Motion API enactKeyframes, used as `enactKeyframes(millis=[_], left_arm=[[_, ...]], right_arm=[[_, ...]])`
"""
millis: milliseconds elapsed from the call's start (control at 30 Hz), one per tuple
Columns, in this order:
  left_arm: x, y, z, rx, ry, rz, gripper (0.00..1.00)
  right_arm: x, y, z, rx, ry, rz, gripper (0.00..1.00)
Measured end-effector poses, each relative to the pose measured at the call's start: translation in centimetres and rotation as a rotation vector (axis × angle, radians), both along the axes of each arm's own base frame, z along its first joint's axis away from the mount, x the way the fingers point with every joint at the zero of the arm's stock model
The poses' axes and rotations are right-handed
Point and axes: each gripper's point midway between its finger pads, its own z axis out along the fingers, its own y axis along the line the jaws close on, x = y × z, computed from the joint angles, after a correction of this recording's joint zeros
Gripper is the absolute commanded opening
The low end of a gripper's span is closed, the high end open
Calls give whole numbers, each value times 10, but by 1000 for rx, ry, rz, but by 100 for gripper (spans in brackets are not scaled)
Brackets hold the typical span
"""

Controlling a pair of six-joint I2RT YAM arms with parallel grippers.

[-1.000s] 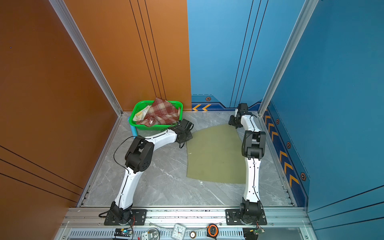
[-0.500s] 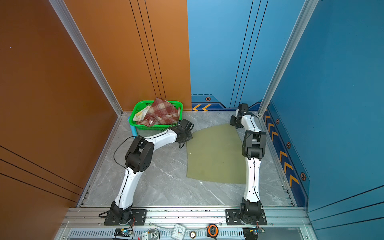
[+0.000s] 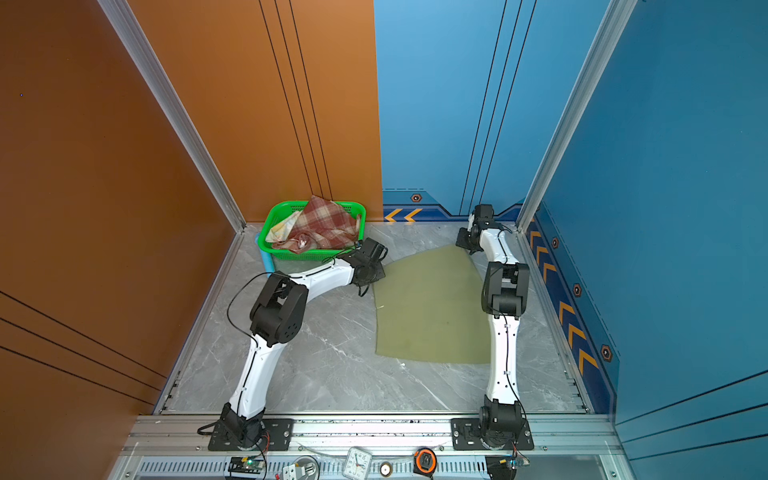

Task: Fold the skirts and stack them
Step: 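Grasp the far corners with both grippers and fold them toward the robot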

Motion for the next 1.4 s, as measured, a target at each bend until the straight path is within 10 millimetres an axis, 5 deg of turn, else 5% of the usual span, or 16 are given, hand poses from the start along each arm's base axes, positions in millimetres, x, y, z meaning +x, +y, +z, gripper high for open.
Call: enactKeyframes(millis=[133,400,533,700,900,933,1033,1067,1200,1400], left_arm=[[-2,-5,18,-8,-36,-27,0],[-13,-13,88,-61,-188,-99,0],[-31,-12,108,-78,-250,-136,0],[-70,-19,110,-73,-306,-208,0],[-139,-26,84,-37,-329,-310,2],[-152,-24,79,-31,-331,-321,11],[-185,-15,63,-10,-328,-356,49],[-194,-9,58,-3,-326,-357,57],[-209,14,50,0,-334,-322,65],[-214,17,63,-52,-363,-292,66]], right_arm=[[-5,0,19,-2,-23,0,0],[-43,-4,142,-15,-207,-17,0],[-82,-13,176,-9,-259,-56,0],[-138,-24,164,8,-212,-121,0],[-235,-30,134,21,-132,-289,3],[-253,-33,132,15,-136,-333,15],[-305,-40,121,-4,-136,-449,75],[-323,-44,117,-15,-141,-489,83],[-365,-48,113,-33,-149,-567,88],[-372,-43,97,-8,-69,-576,88]])
